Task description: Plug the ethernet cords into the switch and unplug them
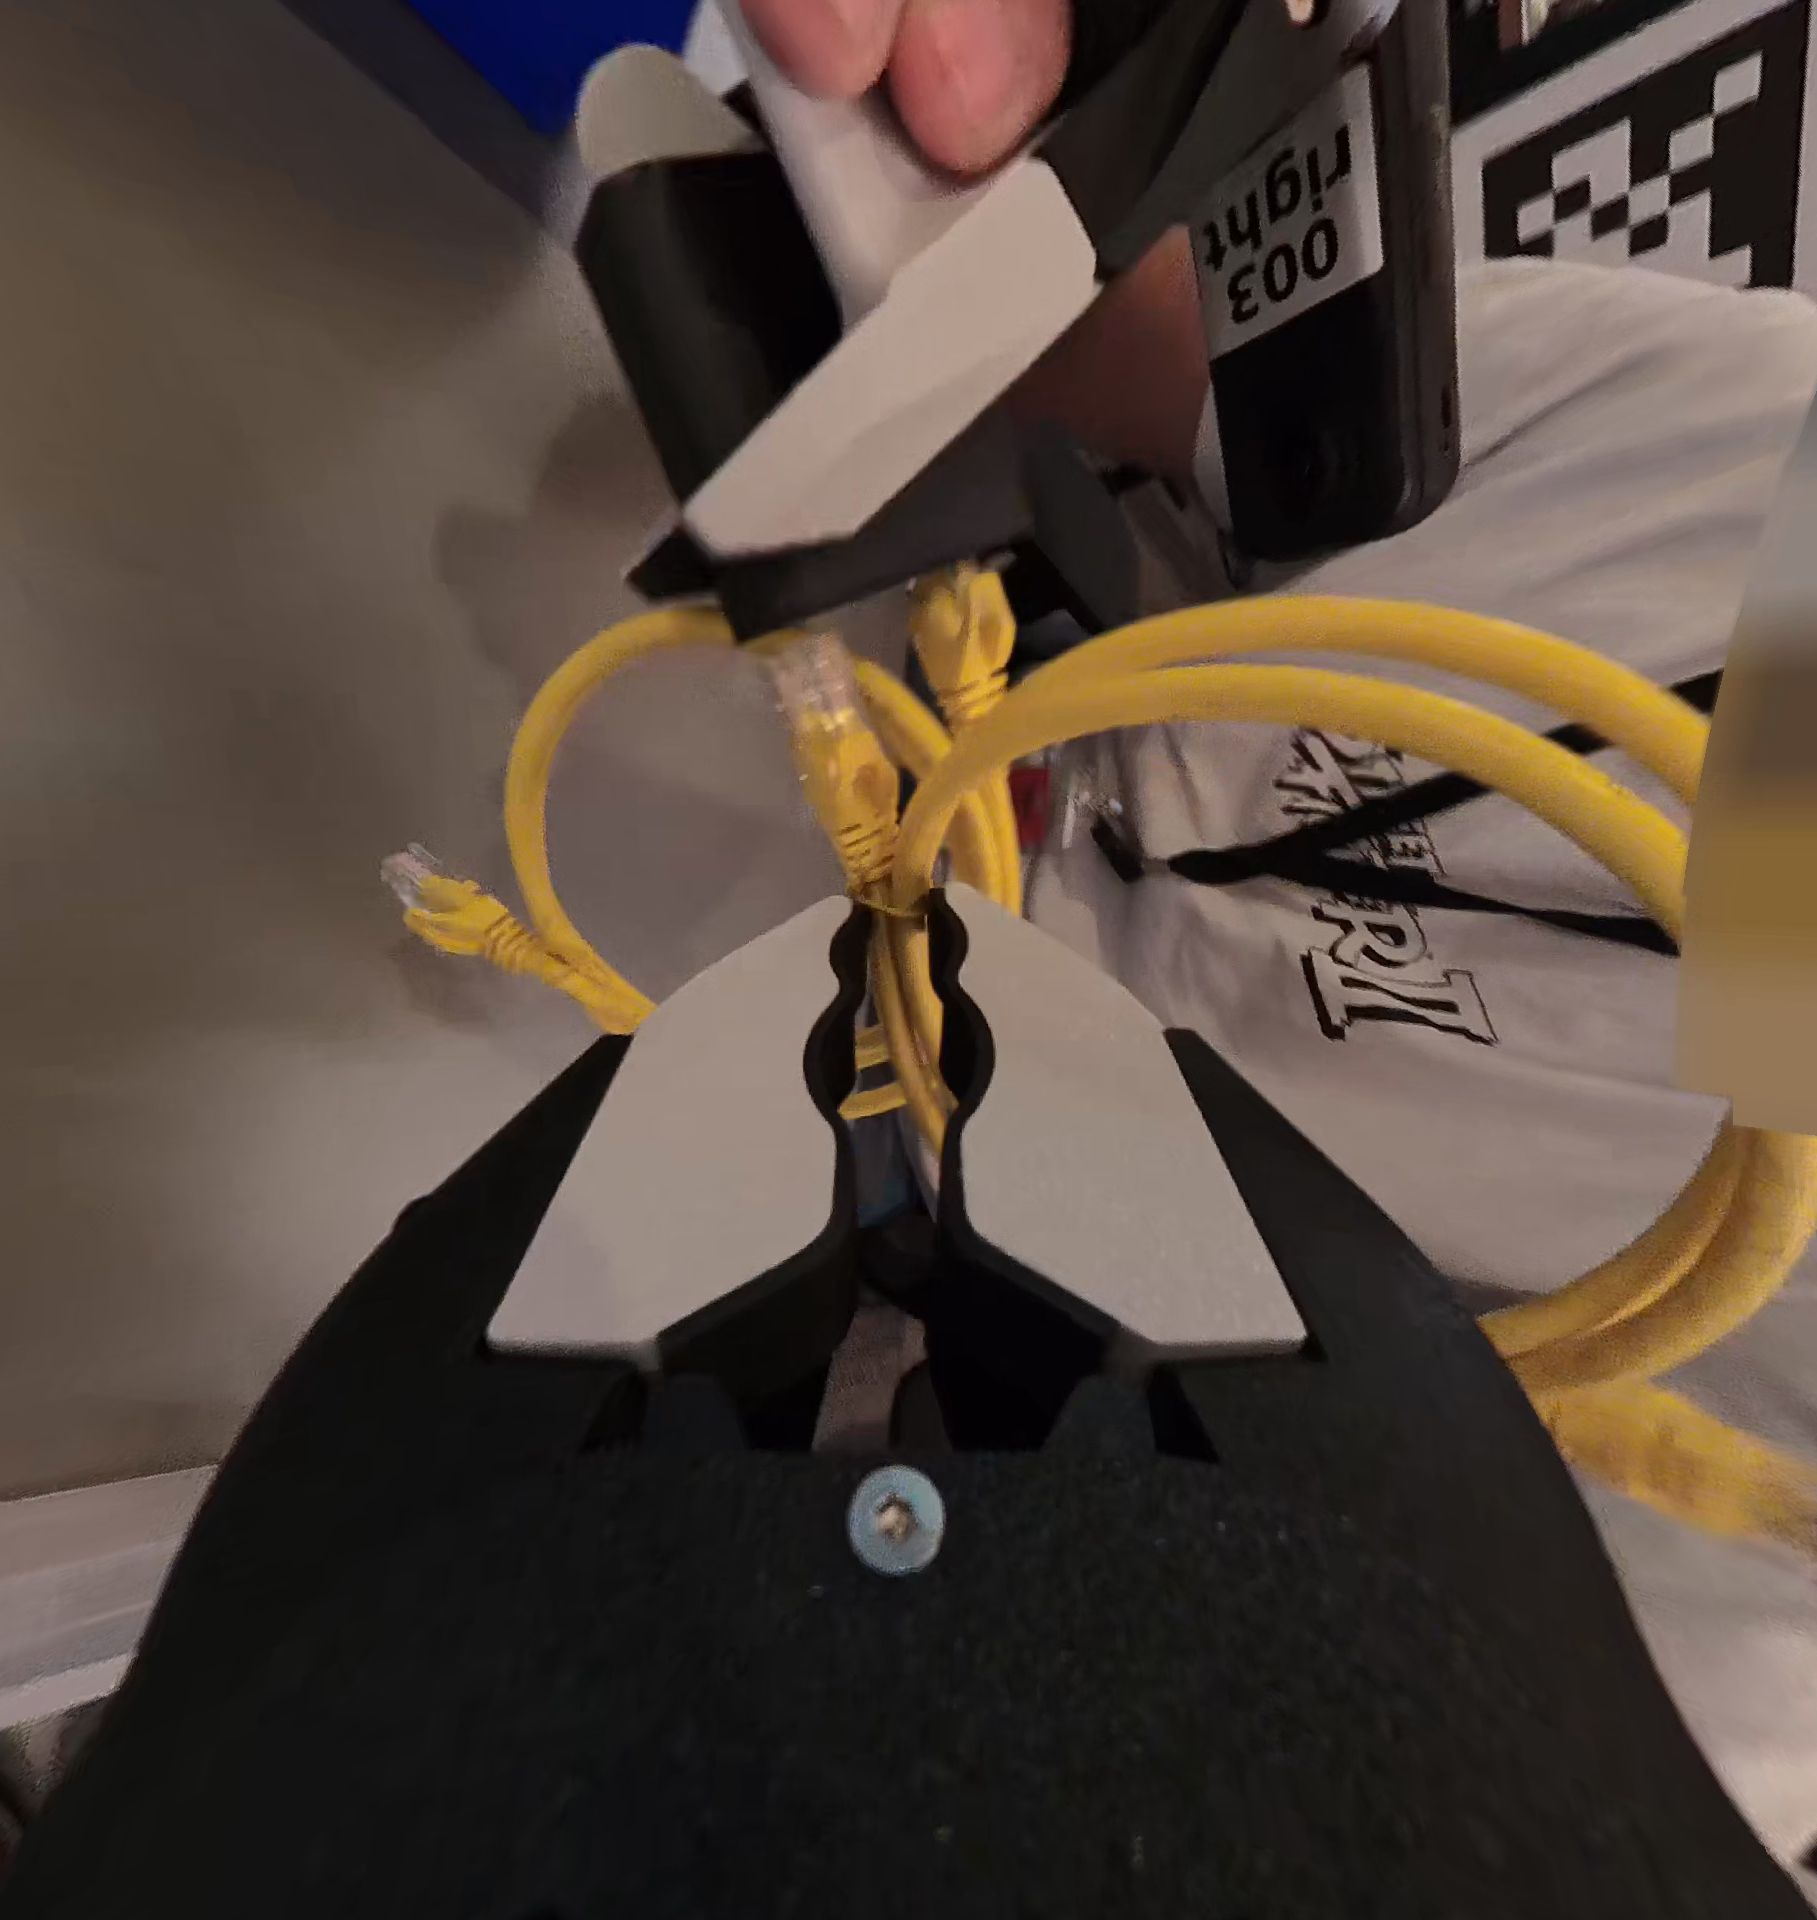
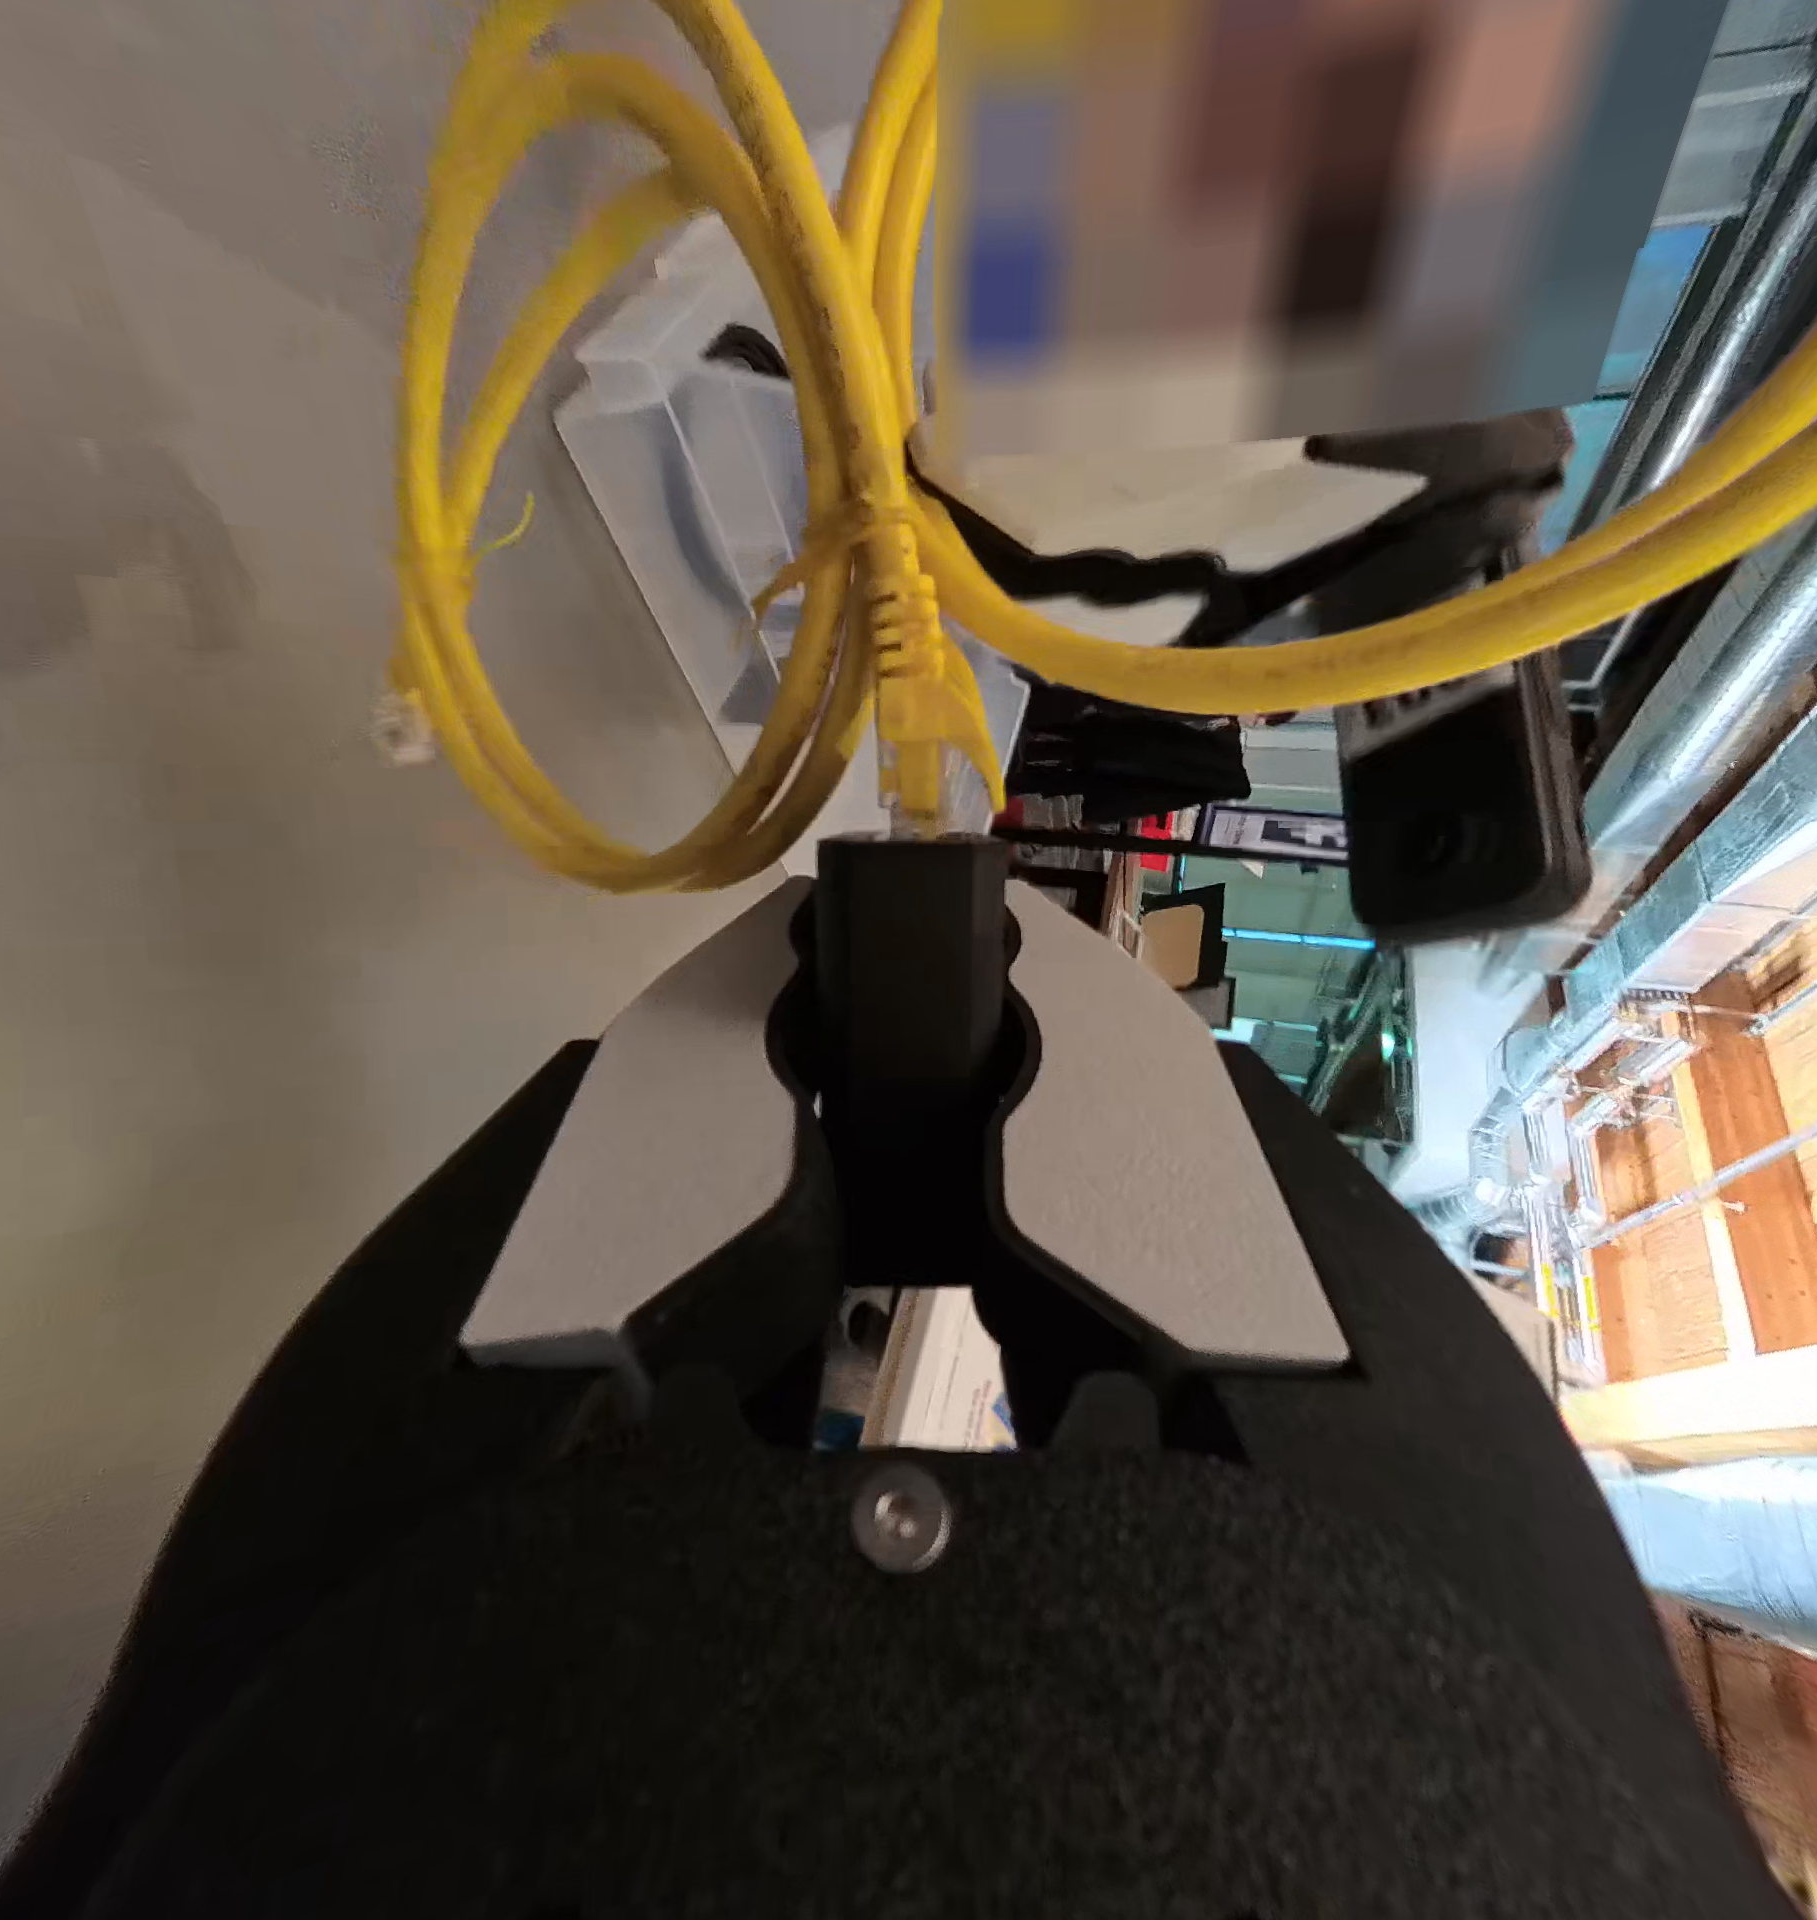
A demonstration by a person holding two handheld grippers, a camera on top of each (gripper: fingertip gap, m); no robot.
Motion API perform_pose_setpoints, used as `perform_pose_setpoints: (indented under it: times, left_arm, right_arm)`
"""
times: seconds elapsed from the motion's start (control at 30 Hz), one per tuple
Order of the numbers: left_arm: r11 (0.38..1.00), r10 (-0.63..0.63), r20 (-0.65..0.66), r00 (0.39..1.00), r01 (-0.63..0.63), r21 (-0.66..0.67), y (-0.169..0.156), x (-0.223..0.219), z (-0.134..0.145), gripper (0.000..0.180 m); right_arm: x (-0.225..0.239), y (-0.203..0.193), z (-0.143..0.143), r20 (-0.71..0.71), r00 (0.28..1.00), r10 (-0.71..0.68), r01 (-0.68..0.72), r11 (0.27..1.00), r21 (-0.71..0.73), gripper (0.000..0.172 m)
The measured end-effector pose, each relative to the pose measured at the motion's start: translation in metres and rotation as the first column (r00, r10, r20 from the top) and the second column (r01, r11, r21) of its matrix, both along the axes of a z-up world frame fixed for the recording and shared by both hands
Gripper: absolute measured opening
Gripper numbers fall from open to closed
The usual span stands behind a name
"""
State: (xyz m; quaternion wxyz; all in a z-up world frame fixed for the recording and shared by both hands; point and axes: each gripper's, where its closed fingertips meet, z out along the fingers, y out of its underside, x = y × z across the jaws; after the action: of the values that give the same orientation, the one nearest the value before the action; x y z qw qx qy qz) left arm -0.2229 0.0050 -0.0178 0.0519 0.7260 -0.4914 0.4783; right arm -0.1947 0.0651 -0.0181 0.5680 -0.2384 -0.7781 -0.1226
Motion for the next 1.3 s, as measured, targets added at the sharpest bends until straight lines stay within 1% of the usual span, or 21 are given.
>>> perform_pose_setpoints:
  times: [0.07, 0.1, 0.13, 0.2, 0.23, 0.3, 0.33, 0.4, 0.47, 0.53, 0.6, 0.67, 0.7, 0.73, 0.8, 0.9, 0.97, 1.03, 1.13, 1.2, 1.3]
  left_arm:
    - [0.994, 0.086, 0.055, 0.995, -0.089, 0.058, 0.014, -0.002, 0.001, 0.010]
    - [0.982, 0.142, 0.065, 0.988, -0.148, 0.116, 0.023, -0.005, -0.004, 0.010]
    - [0.957, 0.203, 0.051, 0.978, -0.210, 0.200, 0.034, -0.010, -0.013, 0.010]
    - [0.876, 0.342, 0.021, 0.940, -0.327, 0.356, 0.052, -0.024, -0.035, 0.011]
    - [0.840, 0.389, -0.005, 0.921, -0.352, 0.413, 0.054, -0.030, -0.047, 0.011]
    - [0.799, 0.468, -0.034, 0.883, -0.407, 0.442, 0.048, -0.033, -0.068, 0.011]
    - [0.776, 0.503, -0.071, 0.862, -0.413, 0.477, 0.045, -0.036, -0.080, 0.011]
    - [0.672, 0.584, -0.148, 0.798, -0.373, 0.639, 0.045, -0.048, -0.104, 0.010]
    - [0.606, 0.621, -0.191, 0.760, -0.311, 0.733, 0.038, -0.054, -0.122, 0.011]
    - [0.575, 0.645, -0.178, 0.743, -0.318, 0.754, 0.030, -0.051, -0.132, 0.011]
    - [0.560, 0.641, -0.092, 0.762, -0.383, 0.735, 0.023, -0.039, -0.130, 0.011]
    - [0.627, 0.585, -0.046, 0.810, -0.415, 0.659, 0.010, -0.028, -0.118, 0.011]
    - [0.659, 0.562, -0.002, 0.827, -0.446, 0.606, 0.005, -0.023, -0.105, 0.011]
    - [0.686, 0.537, 0.063, 0.841, -0.480, 0.547, 0.001, -0.019, -0.085, 0.011]
    - [0.758, 0.452, 0.200, 0.869, -0.492, 0.428, -0.013, -0.013, -0.038, 0.011]
    - [0.867, 0.270, 0.322, 0.907, -0.374, 0.328, -0.034, -0.009, 0.030, 0.011]
    - [0.901, 0.181, 0.295, 0.938, -0.278, 0.332, -0.034, -0.007, 0.054, 0.010]
    - [0.930, 0.070, 0.199, 0.977, -0.137, 0.342, -0.035, -0.003, 0.059, 0.010]
    - [0.963, -0.037, 0.037, 0.999, 0.026, 0.269, -0.035, 0.003, 0.045, 0.011]
    - [0.977, -0.088, -0.013, 0.996, 0.089, 0.195, -0.039, 0.006, 0.038, 0.010]
    - [0.980, -0.118, -0.054, 0.991, 0.125, 0.152, -0.038, 0.008, 0.030, 0.010]
  right_arm:
    - [0.010, 0.010, 0.006, -0.005, 0.999, -0.038, 0.038, 0.999, 0.018, 0.026]
    - [0.015, 0.014, 0.009, -0.010, 0.998, -0.056, 0.056, 0.998, 0.012, 0.026]
    - [0.021, 0.019, 0.013, -0.014, 0.997, -0.077, 0.077, 0.997, 0.007, 0.026]
    - [0.032, 0.026, 0.019, -0.011, 0.993, -0.118, 0.118, 0.993, 0.009, 0.026]
    - [0.037, 0.029, 0.022, -0.006, 0.990, -0.137, 0.138, 0.990, 0.007, 0.026]
    - [0.046, 0.033, 0.026, 0.010, 0.985, -0.172, 0.172, 0.985, 0.011, 0.026]
    - [0.052, 0.036, 0.030, 0.010, 0.981, -0.194, 0.194, 0.981, 0.027, 0.026]
    - [0.062, 0.044, 0.037, 0.002, 0.971, -0.239, 0.239, 0.970, 0.051, 0.026]
    - [0.071, 0.051, 0.042, -0.010, 0.961, -0.278, 0.278, 0.958, 0.068, 0.026]
    - [0.075, 0.054, 0.045, -0.017, 0.957, -0.291, 0.291, 0.954, 0.074, 0.026]
    - [0.076, 0.054, 0.048, -0.028, 0.956, -0.293, 0.294, 0.950, 0.101, 0.026]
    - [0.074, 0.051, 0.051, -0.034, 0.961, -0.273, 0.275, 0.947, 0.165, 0.026]
    - [0.071, 0.048, 0.053, -0.037, 0.965, -0.258, 0.260, 0.944, 0.204, 0.026]
    - [0.068, 0.045, 0.053, -0.036, 0.969, -0.244, 0.245, 0.941, 0.234, 0.026]
    - [0.061, 0.039, 0.053, -0.029, 0.974, -0.223, 0.223, 0.936, 0.274, 0.026]
    - [0.043, 0.020, 0.049, -0.025, 0.991, -0.135, 0.136, 0.947, 0.289, 0.025]
    - [0.030, 0.003, 0.051, -0.052, 0.997, -0.054, 0.065, 0.966, 0.252, 0.025]
    - [0.017, -0.015, 0.054, -0.093, 0.995, 0.029, -0.009, 0.978, 0.206, 0.026]
    - [0.007, -0.029, 0.058, -0.121, 0.990, 0.076, -0.050, 0.976, 0.211, 0.025]
    - [0.005, -0.030, 0.056, -0.115, 0.991, 0.069, -0.045, 0.979, 0.200, 0.025]
    - [0.005, -0.027, 0.052, -0.107, 0.992, 0.062, -0.040, 0.979, 0.201, 0.026]
